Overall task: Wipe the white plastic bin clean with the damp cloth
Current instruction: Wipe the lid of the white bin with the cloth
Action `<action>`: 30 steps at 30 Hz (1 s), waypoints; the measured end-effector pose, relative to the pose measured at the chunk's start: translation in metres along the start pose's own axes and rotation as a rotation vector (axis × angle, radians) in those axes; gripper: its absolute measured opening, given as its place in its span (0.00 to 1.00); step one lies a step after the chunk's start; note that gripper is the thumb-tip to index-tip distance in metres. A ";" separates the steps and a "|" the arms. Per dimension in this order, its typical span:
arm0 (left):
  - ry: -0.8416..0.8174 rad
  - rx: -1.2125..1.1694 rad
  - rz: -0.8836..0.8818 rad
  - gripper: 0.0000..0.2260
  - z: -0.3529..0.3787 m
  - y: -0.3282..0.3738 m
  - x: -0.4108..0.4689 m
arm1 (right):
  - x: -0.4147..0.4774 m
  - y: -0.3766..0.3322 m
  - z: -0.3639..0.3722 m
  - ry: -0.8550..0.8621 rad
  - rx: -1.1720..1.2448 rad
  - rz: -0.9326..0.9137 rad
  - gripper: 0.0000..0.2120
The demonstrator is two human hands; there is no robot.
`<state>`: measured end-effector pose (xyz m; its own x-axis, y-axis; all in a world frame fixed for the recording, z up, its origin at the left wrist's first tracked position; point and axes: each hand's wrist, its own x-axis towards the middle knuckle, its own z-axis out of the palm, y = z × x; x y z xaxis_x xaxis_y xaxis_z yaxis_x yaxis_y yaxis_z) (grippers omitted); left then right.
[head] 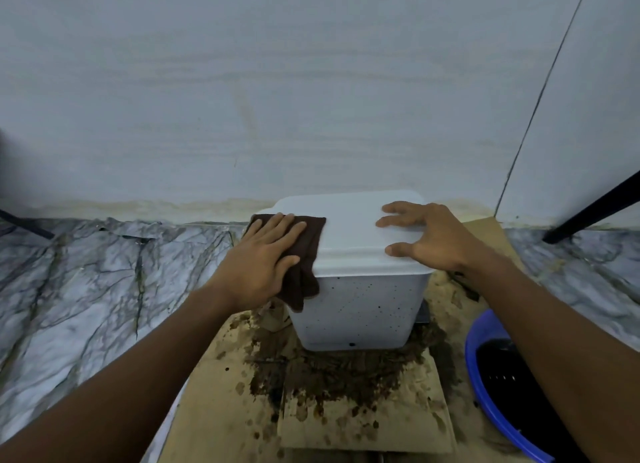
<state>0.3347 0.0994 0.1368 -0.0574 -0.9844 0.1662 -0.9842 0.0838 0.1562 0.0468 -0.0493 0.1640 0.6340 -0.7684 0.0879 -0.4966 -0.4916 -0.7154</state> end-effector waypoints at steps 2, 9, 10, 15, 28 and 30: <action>0.012 0.028 -0.005 0.26 0.003 0.007 0.006 | 0.000 0.000 -0.002 0.008 -0.002 0.010 0.21; 0.012 0.184 -0.012 0.30 0.024 0.073 0.039 | 0.003 0.002 0.001 0.034 -0.057 -0.003 0.21; 0.018 0.191 0.006 0.30 0.028 0.082 0.044 | 0.003 0.003 0.001 0.037 -0.062 -0.010 0.21; 0.058 0.167 0.118 0.29 0.022 0.060 0.040 | 0.002 0.003 0.004 0.016 -0.075 -0.046 0.21; 0.133 0.174 0.043 0.29 0.020 0.032 0.027 | -0.003 0.005 -0.001 0.016 -0.011 0.000 0.27; 0.117 0.193 0.057 0.30 0.022 0.044 0.032 | -0.002 0.005 0.000 0.030 -0.042 -0.018 0.28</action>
<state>0.2855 0.0683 0.1273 -0.1055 -0.9532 0.2834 -0.9943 0.0969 -0.0443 0.0426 -0.0501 0.1598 0.6253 -0.7708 0.1221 -0.5098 -0.5219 -0.6839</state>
